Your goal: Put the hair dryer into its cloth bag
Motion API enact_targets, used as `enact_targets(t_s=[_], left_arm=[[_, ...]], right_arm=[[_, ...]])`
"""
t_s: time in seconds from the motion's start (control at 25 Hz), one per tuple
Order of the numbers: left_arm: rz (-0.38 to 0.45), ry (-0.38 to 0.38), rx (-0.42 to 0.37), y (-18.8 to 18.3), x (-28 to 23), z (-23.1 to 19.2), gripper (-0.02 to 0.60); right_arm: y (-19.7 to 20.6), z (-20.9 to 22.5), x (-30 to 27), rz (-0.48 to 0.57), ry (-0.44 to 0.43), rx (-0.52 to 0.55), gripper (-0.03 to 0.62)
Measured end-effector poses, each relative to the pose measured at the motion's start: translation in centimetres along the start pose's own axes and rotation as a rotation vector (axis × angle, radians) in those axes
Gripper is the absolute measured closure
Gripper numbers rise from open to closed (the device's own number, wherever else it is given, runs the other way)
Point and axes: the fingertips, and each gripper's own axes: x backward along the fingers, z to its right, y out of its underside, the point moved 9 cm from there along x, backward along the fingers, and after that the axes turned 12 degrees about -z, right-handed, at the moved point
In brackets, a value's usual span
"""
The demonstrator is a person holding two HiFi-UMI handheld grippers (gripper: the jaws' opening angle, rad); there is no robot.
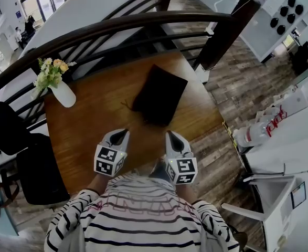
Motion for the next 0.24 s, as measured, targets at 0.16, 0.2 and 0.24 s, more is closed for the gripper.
enact_targets(t_s=[0.16, 0.2, 0.24], left_arm=[[0.001, -0.001, -0.006, -0.1, -0.01, 0.37, 0.578], [0.0, -0.001, -0.007, -0.12, -0.04, 0.49, 0.578], [0.0, -0.002, -0.008, -0.14, -0.09, 0.61, 0.578]], right_arm=[[0.15, 0.15, 0.38, -0.001, 0.002, 0.0, 0.595], [0.19, 0.25, 0.48, -0.002, 0.004, -0.001, 0.595], [0.23, 0.35, 0.58, -0.002, 0.005, -0.001, 0.595]])
